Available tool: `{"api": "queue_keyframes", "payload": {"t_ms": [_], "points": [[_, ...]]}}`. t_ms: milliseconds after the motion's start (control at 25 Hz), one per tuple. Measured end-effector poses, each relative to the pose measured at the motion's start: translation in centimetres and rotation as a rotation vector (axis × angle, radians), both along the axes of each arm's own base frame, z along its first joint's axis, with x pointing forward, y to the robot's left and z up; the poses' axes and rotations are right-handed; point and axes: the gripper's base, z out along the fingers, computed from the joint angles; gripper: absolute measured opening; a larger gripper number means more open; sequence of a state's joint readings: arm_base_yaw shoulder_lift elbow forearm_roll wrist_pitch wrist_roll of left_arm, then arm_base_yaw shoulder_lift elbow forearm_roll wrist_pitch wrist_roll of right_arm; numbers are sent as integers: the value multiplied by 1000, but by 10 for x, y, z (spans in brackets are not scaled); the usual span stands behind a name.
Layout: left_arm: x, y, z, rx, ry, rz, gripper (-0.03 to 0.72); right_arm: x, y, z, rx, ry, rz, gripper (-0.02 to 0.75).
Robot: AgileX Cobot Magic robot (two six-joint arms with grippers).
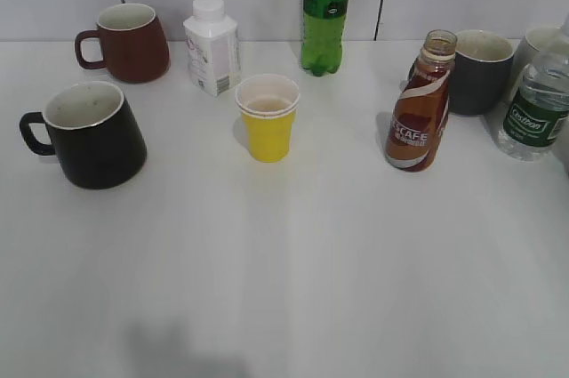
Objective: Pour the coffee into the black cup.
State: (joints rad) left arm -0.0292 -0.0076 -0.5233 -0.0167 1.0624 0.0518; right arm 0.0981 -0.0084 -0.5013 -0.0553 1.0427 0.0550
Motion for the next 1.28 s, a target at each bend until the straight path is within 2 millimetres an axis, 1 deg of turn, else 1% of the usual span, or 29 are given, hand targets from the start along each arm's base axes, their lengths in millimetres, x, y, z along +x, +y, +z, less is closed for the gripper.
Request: {"api": "queue_keyframes", "payload": {"t_ms": [680,760,880,960,1080,1280], "points": [[0,1,1,5,-7,4,240,0,0,0,0,0,0,588],[-1,1,7,5,-46,5,240,0,0,0,0,0,0,588],[2,1,24,2,-132,6,240,0,0,0,0,0,0,588],[9,0,34,2,-145,6,240,0,0,0,0,0,0,588],[26,0,46,1,-145,7,240,0,0,0,0,-1,0,588],[68,-1,52,-2,-110,7,240,0,0,0,0,0,0,588]]}}
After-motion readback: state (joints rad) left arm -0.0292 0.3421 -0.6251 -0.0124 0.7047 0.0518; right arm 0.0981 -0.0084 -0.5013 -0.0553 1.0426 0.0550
